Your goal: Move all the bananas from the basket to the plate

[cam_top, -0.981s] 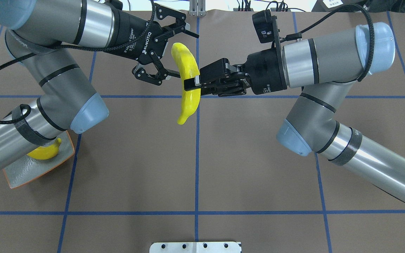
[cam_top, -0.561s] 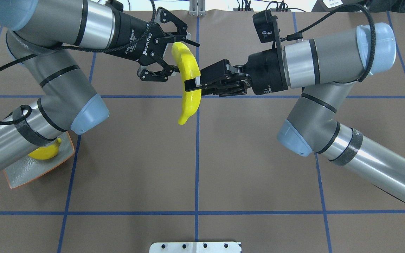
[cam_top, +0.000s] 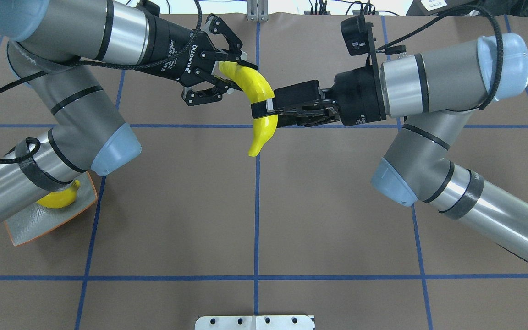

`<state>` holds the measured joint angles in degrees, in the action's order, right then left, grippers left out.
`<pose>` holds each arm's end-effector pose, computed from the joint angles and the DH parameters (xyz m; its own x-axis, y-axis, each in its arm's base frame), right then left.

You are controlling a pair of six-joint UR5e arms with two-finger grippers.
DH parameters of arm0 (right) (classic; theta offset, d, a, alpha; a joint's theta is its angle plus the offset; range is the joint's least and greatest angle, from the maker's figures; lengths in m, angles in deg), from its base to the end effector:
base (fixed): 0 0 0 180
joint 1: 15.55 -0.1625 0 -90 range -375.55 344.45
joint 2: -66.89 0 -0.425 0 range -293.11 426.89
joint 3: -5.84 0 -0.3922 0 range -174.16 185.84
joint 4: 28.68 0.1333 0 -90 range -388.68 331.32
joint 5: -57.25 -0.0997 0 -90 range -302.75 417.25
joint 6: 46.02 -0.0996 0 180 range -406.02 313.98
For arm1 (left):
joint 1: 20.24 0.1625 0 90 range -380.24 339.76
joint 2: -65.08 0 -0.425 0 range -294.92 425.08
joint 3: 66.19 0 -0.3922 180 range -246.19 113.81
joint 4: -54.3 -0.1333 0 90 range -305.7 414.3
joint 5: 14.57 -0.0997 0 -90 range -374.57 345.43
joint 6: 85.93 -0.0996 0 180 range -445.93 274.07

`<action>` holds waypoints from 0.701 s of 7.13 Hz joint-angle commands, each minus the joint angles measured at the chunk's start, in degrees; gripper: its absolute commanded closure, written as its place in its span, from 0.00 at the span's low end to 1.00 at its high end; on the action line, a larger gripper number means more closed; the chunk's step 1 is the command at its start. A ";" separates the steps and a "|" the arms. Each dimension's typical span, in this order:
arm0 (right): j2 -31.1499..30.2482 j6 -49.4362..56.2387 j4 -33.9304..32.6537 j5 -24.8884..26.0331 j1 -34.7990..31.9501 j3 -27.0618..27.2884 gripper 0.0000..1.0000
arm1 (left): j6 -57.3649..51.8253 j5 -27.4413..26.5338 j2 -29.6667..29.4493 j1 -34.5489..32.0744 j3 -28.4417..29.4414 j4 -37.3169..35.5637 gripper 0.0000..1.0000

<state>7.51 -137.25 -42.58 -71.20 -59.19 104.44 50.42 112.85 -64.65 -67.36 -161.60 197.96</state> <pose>-0.3475 -0.4300 0.1568 -0.3123 -0.2746 0.9094 -0.1270 0.9608 0.2465 0.3626 -0.4974 0.1007 -0.1973 -0.6321 -0.7494 0.0443 0.7579 -0.6509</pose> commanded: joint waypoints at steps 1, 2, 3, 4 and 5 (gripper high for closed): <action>-6.60 0.17 -0.07 -0.05 -1.71 4.13 0.00 | -0.29 0.55 6.20 -0.60 -1.00 -0.23 1.00; -10.46 0.35 -0.08 0.21 -2.93 4.41 0.00 | -0.29 0.64 10.69 -1.91 -2.14 -0.40 1.00; -13.46 1.22 -0.08 0.74 -4.77 4.32 0.00 | -0.21 1.77 14.91 -3.83 -2.93 -3.28 1.00; -16.27 1.32 -0.25 1.96 -6.18 4.15 0.00 | -0.29 3.35 18.43 -6.29 -3.46 -5.39 1.00; -19.87 1.40 -0.25 5.37 -6.37 4.06 0.00 | -3.16 4.06 22.73 -7.62 -3.99 -5.33 1.00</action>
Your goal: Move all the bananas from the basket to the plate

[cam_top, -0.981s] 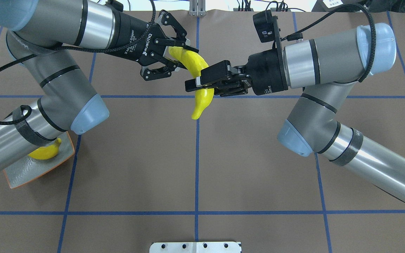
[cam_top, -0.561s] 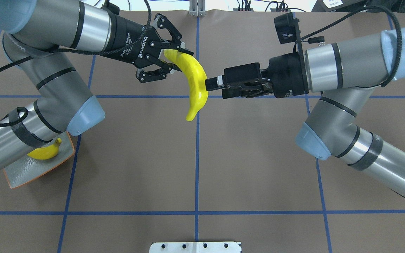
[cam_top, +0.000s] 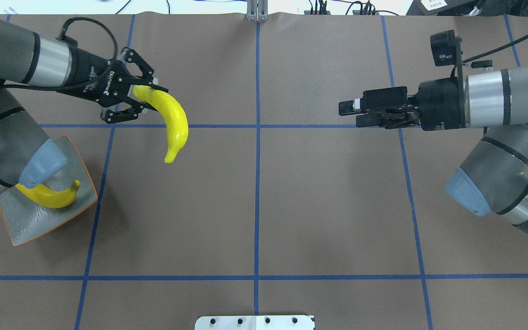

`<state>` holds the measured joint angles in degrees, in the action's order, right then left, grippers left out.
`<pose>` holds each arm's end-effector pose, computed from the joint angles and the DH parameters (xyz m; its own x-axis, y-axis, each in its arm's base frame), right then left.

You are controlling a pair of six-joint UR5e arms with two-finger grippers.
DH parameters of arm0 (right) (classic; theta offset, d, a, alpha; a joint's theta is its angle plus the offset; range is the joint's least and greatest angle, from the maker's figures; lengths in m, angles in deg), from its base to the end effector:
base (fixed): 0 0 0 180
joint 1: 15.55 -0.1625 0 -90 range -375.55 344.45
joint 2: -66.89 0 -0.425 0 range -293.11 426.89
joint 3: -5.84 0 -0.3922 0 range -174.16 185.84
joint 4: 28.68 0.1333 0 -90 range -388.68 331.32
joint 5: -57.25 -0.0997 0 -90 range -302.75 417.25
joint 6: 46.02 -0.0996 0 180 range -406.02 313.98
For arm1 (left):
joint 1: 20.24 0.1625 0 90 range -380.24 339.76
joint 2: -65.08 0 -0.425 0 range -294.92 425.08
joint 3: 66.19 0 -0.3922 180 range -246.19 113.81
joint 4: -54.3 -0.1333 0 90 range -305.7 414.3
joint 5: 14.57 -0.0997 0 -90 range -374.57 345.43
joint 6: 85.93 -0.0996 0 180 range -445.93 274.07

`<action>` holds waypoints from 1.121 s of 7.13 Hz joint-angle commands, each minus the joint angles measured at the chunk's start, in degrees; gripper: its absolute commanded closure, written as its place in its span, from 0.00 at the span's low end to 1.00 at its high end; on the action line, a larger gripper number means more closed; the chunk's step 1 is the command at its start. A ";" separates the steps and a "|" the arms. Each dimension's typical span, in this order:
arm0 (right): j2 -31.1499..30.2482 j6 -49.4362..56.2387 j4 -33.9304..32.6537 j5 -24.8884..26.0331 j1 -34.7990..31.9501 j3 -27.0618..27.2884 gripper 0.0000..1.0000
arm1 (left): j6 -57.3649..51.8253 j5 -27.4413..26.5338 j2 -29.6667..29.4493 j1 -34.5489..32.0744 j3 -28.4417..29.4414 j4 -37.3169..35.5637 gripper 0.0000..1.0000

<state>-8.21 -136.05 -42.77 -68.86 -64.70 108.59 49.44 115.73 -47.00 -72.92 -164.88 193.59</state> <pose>-0.2782 -0.4357 0.2754 -0.1535 -0.1769 0.9722 -0.2363 0.9619 0.1377 0.3022 -0.5100 0.2706 -0.0832 -0.7861 -0.6125 0.2292 0.5831 -0.7794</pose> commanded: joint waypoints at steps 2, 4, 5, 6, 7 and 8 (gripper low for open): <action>-9.52 5.89 -0.15 7.44 -0.86 -1.31 0.00 | -11.25 1.01 15.37 -2.33 -3.70 -2.00 1.00; -10.33 6.00 -0.15 9.56 -0.78 -2.63 0.00 | -11.36 -1.88 19.43 -2.33 -3.97 -11.19 1.00; -10.59 6.00 -0.15 9.56 -0.78 -2.90 0.00 | -11.27 -3.28 20.66 -2.33 -4.14 -15.93 1.00; -10.95 6.00 -0.15 9.56 -0.78 -2.91 0.00 | -11.35 -4.34 20.59 -2.42 -5.71 -23.20 1.00; -11.21 6.00 -0.15 10.26 -0.78 -2.99 0.00 | -11.44 -4.26 21.02 -2.60 -6.59 -25.97 1.00; -11.30 6.00 -0.06 10.53 -0.78 -3.25 0.00 | -11.62 -3.83 22.68 -3.29 -6.78 -26.09 1.00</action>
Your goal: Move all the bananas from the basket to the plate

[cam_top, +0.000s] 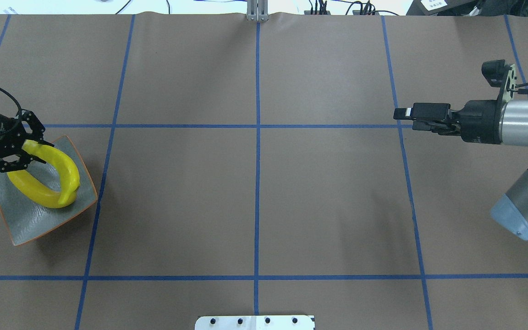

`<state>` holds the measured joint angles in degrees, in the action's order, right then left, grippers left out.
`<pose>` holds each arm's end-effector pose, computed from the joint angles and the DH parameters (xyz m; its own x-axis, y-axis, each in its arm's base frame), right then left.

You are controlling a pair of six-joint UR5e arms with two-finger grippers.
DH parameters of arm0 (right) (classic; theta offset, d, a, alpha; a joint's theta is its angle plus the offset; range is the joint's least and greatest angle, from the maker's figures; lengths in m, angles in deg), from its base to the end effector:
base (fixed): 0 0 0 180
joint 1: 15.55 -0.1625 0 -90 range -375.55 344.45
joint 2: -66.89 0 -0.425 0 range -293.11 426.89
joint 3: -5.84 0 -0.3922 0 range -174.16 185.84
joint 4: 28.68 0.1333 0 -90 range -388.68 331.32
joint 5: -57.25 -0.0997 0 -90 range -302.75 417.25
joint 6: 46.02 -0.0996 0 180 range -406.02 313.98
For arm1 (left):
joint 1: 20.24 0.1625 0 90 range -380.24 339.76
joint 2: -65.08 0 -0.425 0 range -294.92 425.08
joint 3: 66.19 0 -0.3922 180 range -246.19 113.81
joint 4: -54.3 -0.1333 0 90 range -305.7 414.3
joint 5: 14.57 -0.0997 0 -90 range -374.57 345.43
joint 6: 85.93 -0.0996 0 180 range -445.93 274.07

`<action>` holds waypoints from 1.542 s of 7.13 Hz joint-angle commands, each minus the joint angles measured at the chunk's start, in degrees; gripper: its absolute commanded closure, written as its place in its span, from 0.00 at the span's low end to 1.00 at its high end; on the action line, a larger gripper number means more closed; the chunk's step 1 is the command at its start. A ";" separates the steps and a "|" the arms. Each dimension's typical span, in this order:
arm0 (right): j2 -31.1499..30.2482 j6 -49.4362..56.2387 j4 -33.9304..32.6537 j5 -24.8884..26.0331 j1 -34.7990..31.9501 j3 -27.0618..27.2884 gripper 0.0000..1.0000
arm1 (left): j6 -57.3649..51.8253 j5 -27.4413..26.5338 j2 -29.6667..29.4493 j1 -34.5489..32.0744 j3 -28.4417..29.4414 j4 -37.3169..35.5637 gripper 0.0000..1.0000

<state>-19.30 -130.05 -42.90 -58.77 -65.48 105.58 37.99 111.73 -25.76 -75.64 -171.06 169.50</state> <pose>-0.2534 -0.4405 0.3960 0.0496 -0.0862 0.9950 -0.4023 0.9101 0.0989 0.2294 -0.4634 0.4766 0.1088 -0.9497 -0.2938 0.6073 0.2974 -0.7367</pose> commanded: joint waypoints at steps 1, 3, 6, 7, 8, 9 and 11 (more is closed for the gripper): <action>-0.29 0.00 0.07 0.53 0.00 -0.50 0.00 | -0.26 0.26 3.46 -1.02 -1.12 -2.00 1.00; -0.38 0.00 0.07 0.88 0.00 -0.68 0.00 | 0.18 0.00 6.63 -1.11 -2.70 -2.43 1.00; -0.38 0.00 0.16 0.88 0.00 -0.77 0.00 | 0.88 -0.45 8.57 -0.59 -2.80 -3.05 0.96; -0.47 0.00 0.16 0.88 -0.09 -0.77 0.00 | 0.97 -0.36 8.92 -0.41 -3.15 -3.05 0.91; -0.56 0.00 0.16 0.88 -0.09 -0.86 0.00 | 1.06 -0.10 8.93 0.11 -3.50 -3.05 0.89; -1.17 0.00 0.24 0.88 -0.09 -0.68 0.00 | 1.06 -0.09 9.01 1.86 -3.50 -2.96 0.86; -1.61 0.00 0.25 0.88 -0.09 -0.68 0.00 | 2.29 -0.27 10.49 4.06 -4.72 -2.88 0.84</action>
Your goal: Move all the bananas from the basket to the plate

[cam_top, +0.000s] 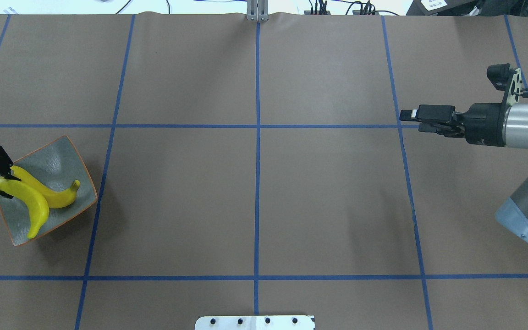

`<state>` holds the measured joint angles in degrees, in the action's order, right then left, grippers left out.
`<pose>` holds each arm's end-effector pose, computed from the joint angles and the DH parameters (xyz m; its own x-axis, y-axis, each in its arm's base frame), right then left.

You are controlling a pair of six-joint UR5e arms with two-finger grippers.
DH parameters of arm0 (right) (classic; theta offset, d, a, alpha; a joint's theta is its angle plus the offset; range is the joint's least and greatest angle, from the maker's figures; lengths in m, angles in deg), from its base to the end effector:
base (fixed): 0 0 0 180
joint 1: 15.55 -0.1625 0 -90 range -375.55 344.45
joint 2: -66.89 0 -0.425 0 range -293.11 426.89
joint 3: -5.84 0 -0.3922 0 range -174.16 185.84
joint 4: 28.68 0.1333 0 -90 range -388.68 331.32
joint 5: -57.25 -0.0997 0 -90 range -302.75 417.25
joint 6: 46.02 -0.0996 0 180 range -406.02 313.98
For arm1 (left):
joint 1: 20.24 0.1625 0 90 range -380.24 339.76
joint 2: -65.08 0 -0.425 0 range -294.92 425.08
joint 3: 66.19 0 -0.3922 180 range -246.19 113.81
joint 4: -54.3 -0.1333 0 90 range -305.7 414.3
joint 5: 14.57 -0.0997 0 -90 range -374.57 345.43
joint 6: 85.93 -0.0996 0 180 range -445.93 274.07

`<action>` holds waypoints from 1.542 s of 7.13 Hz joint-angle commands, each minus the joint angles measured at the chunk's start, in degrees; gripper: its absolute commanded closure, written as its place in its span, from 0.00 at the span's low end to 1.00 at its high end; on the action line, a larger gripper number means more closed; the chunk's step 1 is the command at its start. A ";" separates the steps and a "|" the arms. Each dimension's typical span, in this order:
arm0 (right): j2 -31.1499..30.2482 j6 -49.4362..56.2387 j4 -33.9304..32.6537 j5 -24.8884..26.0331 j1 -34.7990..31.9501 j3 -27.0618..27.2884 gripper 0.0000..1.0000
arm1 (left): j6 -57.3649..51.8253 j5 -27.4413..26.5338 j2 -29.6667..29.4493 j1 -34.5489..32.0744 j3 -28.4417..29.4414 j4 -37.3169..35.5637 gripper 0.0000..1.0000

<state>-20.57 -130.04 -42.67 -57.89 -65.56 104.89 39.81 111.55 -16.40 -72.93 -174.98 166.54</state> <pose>-0.2499 -0.4395 0.4124 0.0706 -0.0626 0.9955 -0.4157 0.9054 0.0864 0.2136 -0.4033 0.5271 0.1518 -0.9776 -0.1459 0.6642 0.2102 -0.7174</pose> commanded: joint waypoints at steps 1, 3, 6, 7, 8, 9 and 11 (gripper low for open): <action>-0.43 -0.09 0.01 0.00 0.00 0.26 0.00 | 0.47 0.00 2.02 1.54 -2.29 0.08 0.83; -0.87 -0.09 0.01 0.26 0.00 0.44 0.00 | -0.41 -0.09 2.55 2.15 -1.78 0.16 0.01; -1.31 -0.09 0.10 0.26 -0.09 0.70 0.00 | -0.50 -0.09 2.38 2.51 -1.77 0.08 0.00; -1.66 -0.09 0.10 0.26 -0.17 0.88 0.00 | -0.50 0.00 1.16 2.51 -2.04 0.08 0.00; -2.71 0.00 0.10 0.18 -0.87 0.79 0.00 | -0.50 0.43 -1.63 2.33 -2.39 0.08 0.00; -3.59 0.00 0.01 -0.09 -2.27 0.27 0.00 | -0.76 0.53 -5.40 1.37 -2.82 0.08 0.00; -3.95 4.62 -0.16 -0.88 -5.79 -2.53 0.00 | -13.42 0.44 -9.90 -1.78 -5.01 0.08 0.00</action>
<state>-24.25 -128.39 -42.73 -58.45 -69.42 104.09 33.86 111.99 -23.54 -72.89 -178.50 166.70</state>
